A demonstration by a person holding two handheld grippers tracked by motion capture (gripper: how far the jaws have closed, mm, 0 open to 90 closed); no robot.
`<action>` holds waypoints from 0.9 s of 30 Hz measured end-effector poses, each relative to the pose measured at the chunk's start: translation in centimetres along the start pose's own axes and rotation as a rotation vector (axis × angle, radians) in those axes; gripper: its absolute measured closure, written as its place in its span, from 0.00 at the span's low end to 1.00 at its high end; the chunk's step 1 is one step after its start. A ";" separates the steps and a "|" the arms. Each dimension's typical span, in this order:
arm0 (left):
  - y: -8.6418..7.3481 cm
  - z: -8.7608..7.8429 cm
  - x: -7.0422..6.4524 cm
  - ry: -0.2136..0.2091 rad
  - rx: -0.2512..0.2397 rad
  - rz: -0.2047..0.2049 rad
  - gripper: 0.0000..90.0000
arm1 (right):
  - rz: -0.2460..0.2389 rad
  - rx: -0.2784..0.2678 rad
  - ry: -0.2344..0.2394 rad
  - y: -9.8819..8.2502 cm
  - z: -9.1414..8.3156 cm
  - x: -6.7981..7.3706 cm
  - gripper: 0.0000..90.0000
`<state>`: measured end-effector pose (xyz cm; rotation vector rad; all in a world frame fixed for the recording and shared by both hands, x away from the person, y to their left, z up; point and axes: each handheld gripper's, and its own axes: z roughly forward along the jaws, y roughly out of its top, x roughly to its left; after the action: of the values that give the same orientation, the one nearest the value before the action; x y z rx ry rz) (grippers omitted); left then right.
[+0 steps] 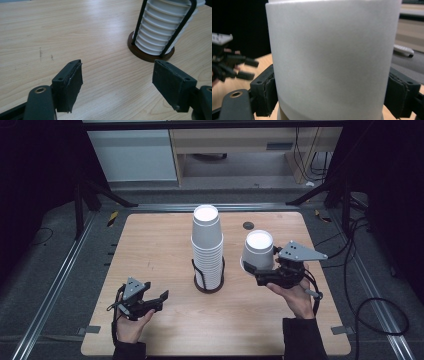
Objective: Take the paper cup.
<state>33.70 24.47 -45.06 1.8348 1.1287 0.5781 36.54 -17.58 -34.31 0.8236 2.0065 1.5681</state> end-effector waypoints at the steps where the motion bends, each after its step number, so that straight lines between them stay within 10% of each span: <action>1: 0.0 0.0 -0.1 0.000 0.007 0.009 0.26 | -0.003 0.010 0.003 -0.3 0.0 0.0 0.17; 27: 0.4 -0.1 -1.1 -0.090 0.014 0.038 0.25 | -0.105 0.203 0.179 -5.2 0.8 1.8 0.17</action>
<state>33.29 23.43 -44.62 1.8790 1.0421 0.5060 34.85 -16.68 -39.54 0.6581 2.3269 1.4414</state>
